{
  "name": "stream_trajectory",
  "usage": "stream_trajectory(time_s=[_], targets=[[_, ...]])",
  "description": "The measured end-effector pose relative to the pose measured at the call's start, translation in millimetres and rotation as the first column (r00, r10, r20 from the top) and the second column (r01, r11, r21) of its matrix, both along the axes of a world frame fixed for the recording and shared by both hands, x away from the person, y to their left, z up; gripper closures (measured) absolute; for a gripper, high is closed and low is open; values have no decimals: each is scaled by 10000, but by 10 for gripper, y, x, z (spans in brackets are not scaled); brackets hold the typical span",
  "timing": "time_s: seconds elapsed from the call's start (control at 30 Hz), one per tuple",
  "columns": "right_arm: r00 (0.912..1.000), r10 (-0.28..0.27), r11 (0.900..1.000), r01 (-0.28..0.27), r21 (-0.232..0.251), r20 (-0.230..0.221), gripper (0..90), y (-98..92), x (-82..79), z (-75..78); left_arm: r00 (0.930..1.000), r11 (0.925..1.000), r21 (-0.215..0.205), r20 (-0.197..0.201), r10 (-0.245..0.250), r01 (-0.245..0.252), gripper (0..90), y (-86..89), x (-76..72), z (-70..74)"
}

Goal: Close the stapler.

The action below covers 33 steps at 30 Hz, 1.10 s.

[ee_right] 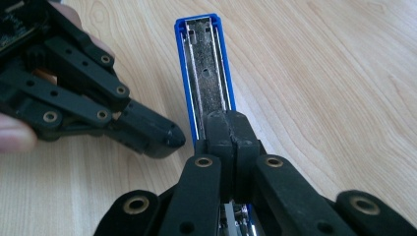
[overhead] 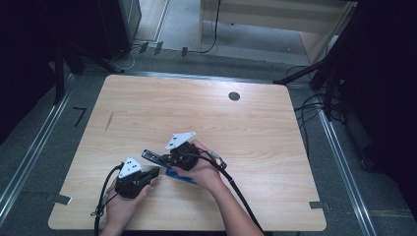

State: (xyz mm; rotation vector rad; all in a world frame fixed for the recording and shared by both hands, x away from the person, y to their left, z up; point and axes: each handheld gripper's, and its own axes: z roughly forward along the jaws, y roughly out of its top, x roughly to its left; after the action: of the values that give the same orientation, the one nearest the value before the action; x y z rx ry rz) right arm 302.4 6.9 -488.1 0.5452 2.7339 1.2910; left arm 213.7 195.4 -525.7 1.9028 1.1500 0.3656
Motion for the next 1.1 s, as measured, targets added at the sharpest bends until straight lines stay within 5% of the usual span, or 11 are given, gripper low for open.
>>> stream_trajectory(time_s=[0.67,1.1], targets=[[9999,-78,9999,77,104,108,900,-57,-31,41,9963,9965,-43,189,-833,834,900,-360,-1,-32],[9997,-129,9999,126,117,219,900,-118,-46,70,9917,9904,712,429,-1215,1182,900,-516,5,-54]])
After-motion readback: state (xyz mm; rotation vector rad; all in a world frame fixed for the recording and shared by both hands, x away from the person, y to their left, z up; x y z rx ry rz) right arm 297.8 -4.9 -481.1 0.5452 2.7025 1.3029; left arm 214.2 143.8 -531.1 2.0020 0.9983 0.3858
